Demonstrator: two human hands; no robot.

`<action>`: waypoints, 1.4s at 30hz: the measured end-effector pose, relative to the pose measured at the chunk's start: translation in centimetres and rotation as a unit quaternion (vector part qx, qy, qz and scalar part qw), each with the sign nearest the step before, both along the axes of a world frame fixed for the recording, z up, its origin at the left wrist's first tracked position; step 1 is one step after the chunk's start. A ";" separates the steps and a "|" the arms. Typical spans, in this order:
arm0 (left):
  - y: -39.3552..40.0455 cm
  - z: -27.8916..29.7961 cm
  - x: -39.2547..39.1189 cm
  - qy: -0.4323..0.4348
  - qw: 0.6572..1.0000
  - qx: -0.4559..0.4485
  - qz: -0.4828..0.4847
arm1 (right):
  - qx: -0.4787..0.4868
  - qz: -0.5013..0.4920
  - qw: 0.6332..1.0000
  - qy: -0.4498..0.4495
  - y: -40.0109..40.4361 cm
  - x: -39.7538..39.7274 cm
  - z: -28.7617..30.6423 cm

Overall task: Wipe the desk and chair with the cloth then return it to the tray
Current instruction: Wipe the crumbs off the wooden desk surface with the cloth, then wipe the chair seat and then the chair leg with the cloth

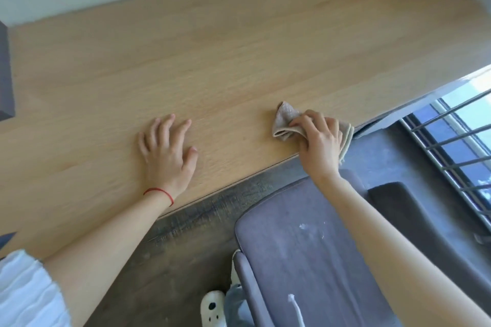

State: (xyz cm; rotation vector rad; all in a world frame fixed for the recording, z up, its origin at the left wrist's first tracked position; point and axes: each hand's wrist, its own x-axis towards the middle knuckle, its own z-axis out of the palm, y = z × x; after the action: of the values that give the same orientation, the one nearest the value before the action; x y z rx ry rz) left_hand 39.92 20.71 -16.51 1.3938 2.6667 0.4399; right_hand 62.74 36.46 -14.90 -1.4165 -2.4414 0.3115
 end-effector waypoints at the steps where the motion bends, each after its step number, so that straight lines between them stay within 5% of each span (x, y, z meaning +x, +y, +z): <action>1: 0.0 -0.1 0.0 -0.002 1.000 0.004 -0.002 | 0.006 0.015 1.000 -0.013 -1.3 -0.3 -0.1; 5: -0.5 0.3 0.4 -0.023 1.000 0.008 -0.004 | -0.039 0.074 0.996 -0.040 -2.3 0.1 1.6; 8: -2.3 1.2 3.2 -0.044 0.997 0.055 -0.024 | -0.177 -0.025 0.972 0.155 -2.3 1.6 4.1; 11: -5.8 2.1 8.1 -0.065 0.986 0.109 -0.104 | -0.329 -0.151 0.835 0.415 -6.0 5.2 6.0; 16: -11.2 -1.0 15.7 -0.151 0.974 0.020 -0.166 | -0.461 -0.207 0.639 0.580 -12.1 11.1 4.5; 21: -12.7 -9.0 20.4 -0.157 0.972 -0.166 -0.057 | -0.518 -0.293 0.533 0.602 -14.6 14.5 -2.9; 25: -11.4 -13.5 23.4 -0.160 0.972 -0.171 0.011 | -0.573 -0.278 0.483 0.601 -15.0 16.6 -8.5; 27: -11.1 -15.0 24.1 -0.134 0.979 -0.147 0.043 | -0.550 -0.282 0.523 0.587 -15.2 17.9 -11.7; 31: -11.0 -16.9 24.4 -0.100 0.988 -0.093 0.067 | -0.466 -0.320 0.658 0.496 -14.9 19.7 -17.2; 36: -11.3 -17.4 24.8 -0.086 0.990 -0.079 0.075 | -0.264 -0.296 0.893 0.213 -14.1 20.5 -21.1; 40: -11.4 -17.8 24.9 -0.085 0.992 -0.052 0.080 | -0.150 -0.127 0.979 0.051 -11.6 19.4 -22.3; 42: -11.3 -17.9 24.9 -0.082 0.992 -0.046 0.081 | -0.128 -0.001 0.989 -0.077 -10.5 18.4 -22.7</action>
State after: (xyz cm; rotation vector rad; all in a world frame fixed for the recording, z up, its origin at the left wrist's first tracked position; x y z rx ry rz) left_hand 64.84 9.43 -34.41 1.0711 2.6395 0.4195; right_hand 81.16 25.98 -37.55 -1.6012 -2.5988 0.5502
